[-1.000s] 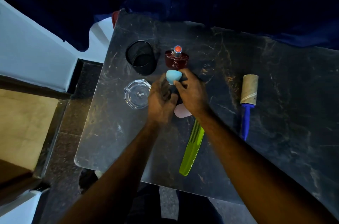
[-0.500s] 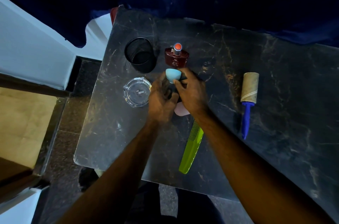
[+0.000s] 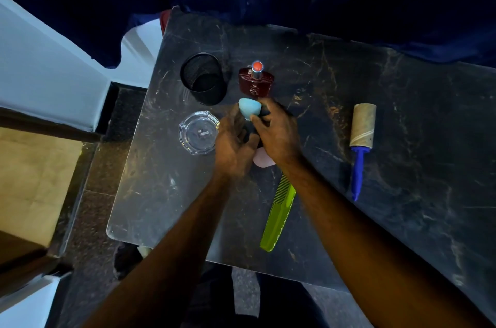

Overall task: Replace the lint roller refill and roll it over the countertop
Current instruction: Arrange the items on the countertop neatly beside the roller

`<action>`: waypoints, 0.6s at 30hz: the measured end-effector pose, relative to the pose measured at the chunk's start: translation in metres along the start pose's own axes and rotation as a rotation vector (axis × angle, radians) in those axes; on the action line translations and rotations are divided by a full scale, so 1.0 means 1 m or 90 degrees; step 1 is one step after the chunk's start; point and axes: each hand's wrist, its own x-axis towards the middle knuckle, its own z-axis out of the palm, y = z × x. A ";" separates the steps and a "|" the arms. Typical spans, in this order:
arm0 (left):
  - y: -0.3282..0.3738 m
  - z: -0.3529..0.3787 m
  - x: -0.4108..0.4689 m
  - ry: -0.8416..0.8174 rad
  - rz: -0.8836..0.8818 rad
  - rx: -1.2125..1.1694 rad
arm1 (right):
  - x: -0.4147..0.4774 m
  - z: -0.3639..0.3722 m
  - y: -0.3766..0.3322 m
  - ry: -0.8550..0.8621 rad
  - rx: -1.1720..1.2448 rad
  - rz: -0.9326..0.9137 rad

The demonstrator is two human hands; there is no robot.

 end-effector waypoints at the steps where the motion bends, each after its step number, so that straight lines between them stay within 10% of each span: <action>1: 0.000 0.000 0.000 0.000 -0.003 -0.002 | 0.000 0.000 0.000 -0.001 -0.001 0.001; 18: -0.016 0.004 -0.016 -0.003 -0.086 -0.042 | -0.029 -0.040 0.035 0.093 -0.024 0.053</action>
